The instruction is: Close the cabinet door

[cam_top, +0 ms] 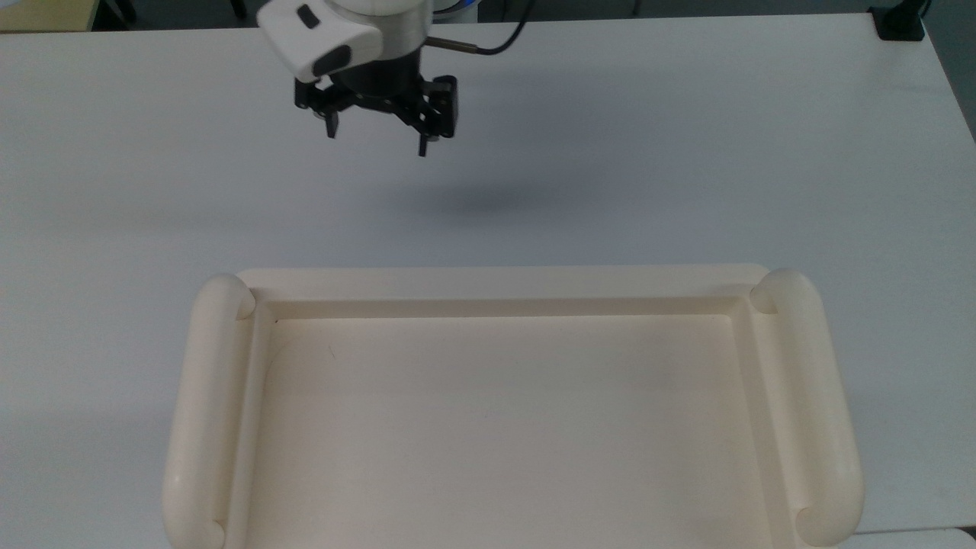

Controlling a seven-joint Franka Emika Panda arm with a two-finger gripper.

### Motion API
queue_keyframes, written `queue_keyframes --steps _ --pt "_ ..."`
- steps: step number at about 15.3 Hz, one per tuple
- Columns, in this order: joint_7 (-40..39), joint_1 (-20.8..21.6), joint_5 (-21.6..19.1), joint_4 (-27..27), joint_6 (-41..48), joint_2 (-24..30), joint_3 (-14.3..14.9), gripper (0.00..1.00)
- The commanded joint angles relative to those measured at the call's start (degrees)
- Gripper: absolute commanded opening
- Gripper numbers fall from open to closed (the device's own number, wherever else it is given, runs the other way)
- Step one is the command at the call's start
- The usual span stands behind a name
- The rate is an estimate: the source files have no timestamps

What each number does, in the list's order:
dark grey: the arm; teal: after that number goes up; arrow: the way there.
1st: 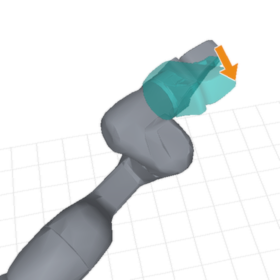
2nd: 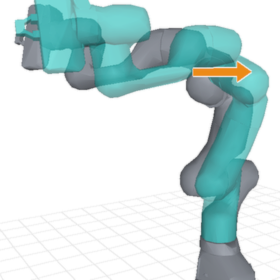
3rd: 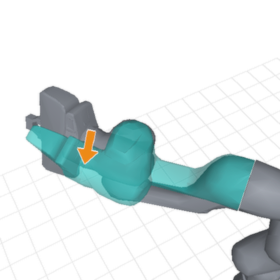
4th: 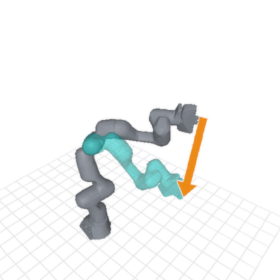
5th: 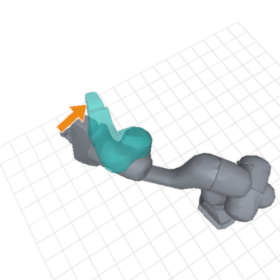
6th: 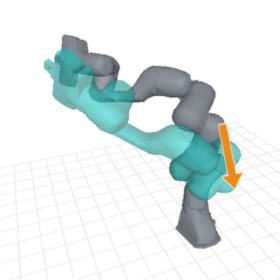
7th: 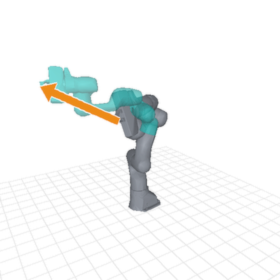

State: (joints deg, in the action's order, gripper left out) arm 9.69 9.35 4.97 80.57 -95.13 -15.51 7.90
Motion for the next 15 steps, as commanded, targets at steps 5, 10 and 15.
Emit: queue_keyframes --steps 5,10,15 --pt "-4.1 -7.3 0.0 4.3 7.2 9.7 0.0 1.00" --pt "-8.0 -8.9 -0.1 3.6 9.4 10.0 0.2 1.00" --pt "-8.0 -9.0 -0.3 3.5 9.3 9.8 0.2 1.00"
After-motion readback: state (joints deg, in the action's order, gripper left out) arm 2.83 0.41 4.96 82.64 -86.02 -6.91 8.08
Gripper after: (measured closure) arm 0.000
